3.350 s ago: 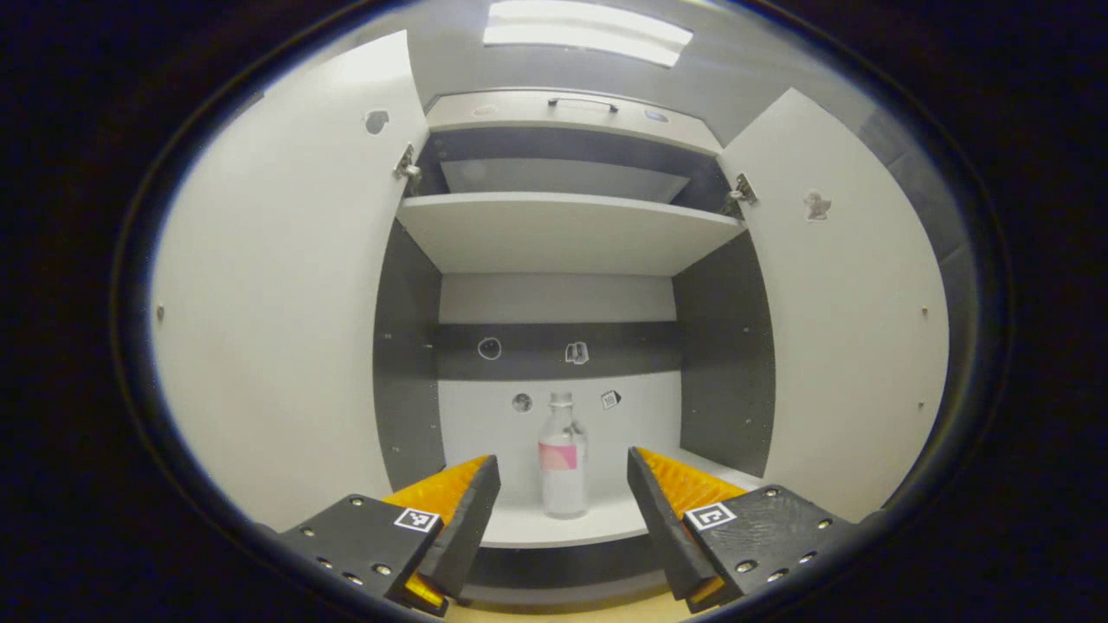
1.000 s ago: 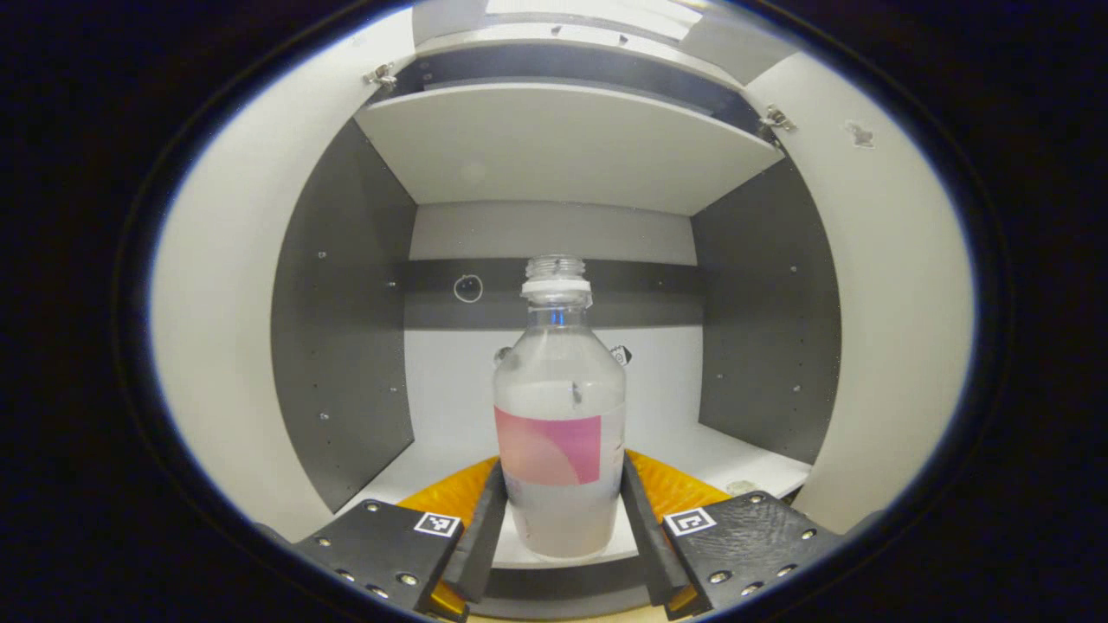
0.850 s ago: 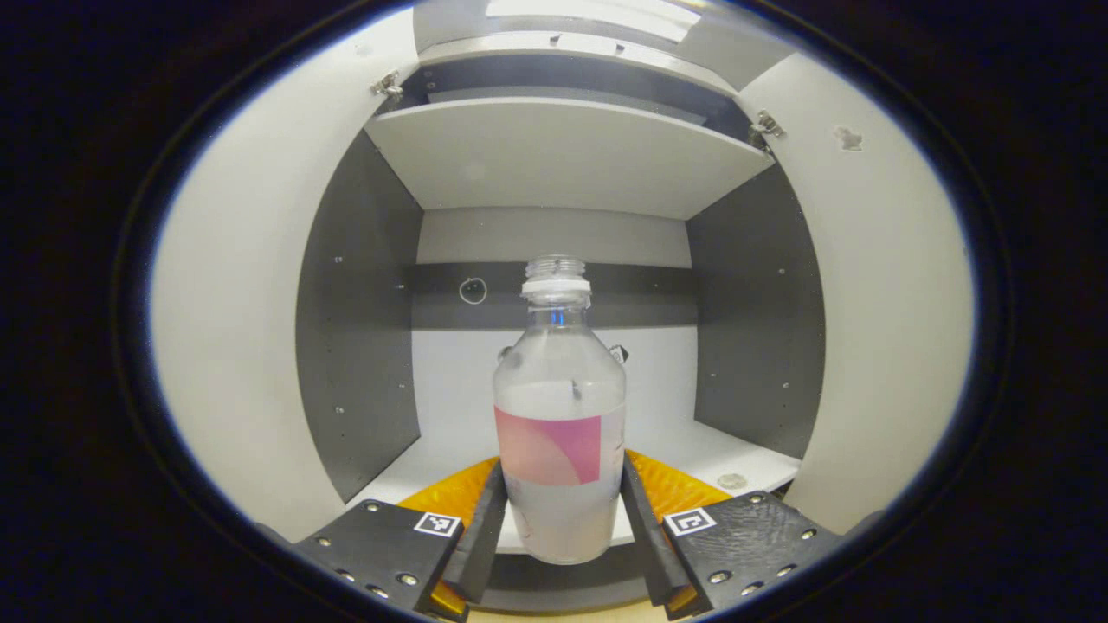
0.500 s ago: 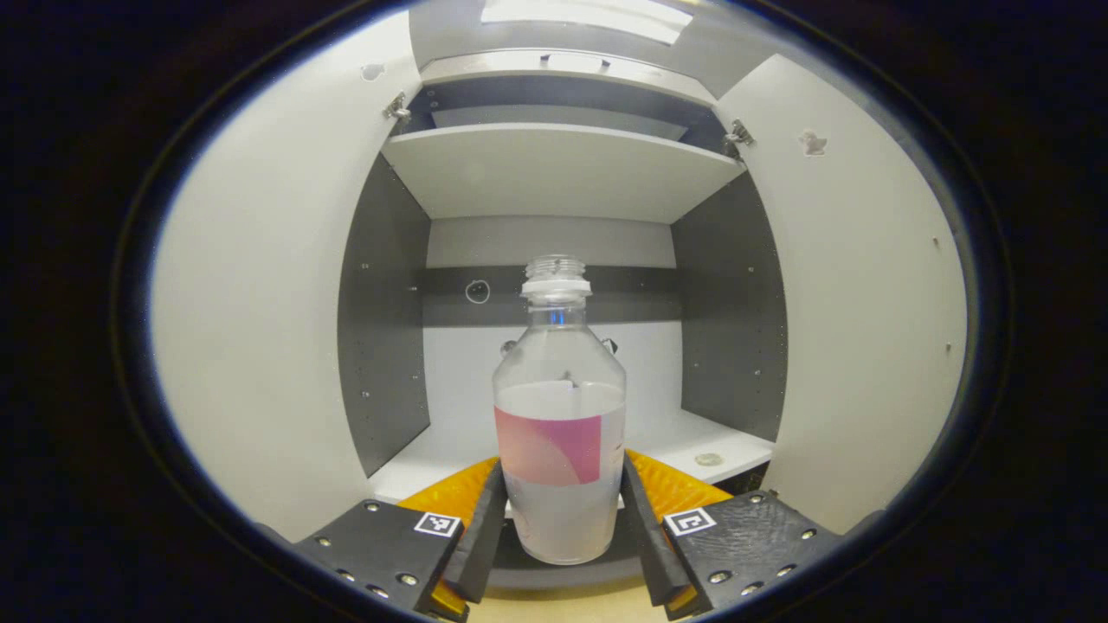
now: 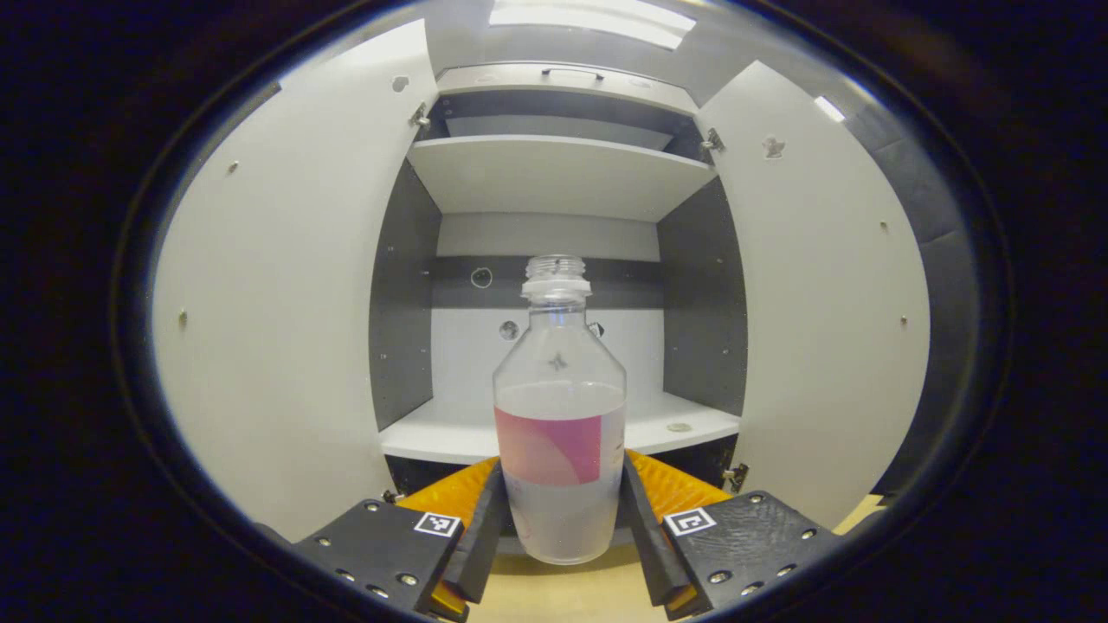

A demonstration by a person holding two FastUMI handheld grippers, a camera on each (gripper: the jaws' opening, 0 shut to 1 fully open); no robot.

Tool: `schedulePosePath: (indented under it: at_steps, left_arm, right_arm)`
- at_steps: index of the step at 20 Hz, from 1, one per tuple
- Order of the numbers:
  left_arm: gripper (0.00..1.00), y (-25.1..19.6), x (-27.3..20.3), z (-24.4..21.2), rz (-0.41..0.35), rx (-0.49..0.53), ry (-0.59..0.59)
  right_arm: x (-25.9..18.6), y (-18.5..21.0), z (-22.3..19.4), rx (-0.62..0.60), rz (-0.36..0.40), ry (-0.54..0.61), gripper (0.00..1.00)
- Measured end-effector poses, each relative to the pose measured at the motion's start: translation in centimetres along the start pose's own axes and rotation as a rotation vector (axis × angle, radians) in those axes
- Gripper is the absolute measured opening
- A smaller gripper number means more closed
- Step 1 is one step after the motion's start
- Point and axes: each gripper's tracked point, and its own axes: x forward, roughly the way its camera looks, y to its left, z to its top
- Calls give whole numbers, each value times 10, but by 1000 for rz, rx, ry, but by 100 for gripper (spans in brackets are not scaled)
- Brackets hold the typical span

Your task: Grasp the bottle in the cabinet with the left hand and place it on the coaster, then close the right door with the right hand and the left door with the left hand.

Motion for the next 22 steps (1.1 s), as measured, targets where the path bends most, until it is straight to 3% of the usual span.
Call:
schedulePosePath:
  at_steps: [1, 6, 8, 10, 11, 14, 20, 21, 22]
  left_arm:
    - [70, 0, -5, -4, 3, -2, 5]
    - [70, -1, -27, -23, 14, -31, 13]
    - [70, -5, -41, -40, 6, -44, 22]
    - [70, -8, -56, -59, -1, -48, 37]
    - [70, -9, -62, -69, -4, -45, 45]
    - [70, -14, -82, -100, -14, -35, 81]
    - [70, -17, -115, -152, -19, -48, 117]
    - [70, -17, -119, -165, -22, -47, 130]
    - [70, -18, -123, -175, -26, -46, 143]
  right_arm:
    - [-2, 1, -1, 0, 8, 1, 98]
    - [-9, 5, -1, -4, 41, 2, 94]
    - [-12, 9, -2, -3, 56, 3, 98]
    - [-13, 12, -4, -6, 67, 7, 94]
    - [-13, 14, -7, -5, 74, 13, 98]
    - [-14, 22, -10, -1, 98, 22, 94]
    - [-18, 37, -15, -27, 126, 21, 98]
    - [-19, 38, -19, -31, 127, 27, 94]
    - [-19, 40, -22, -31, 129, 37, 98]
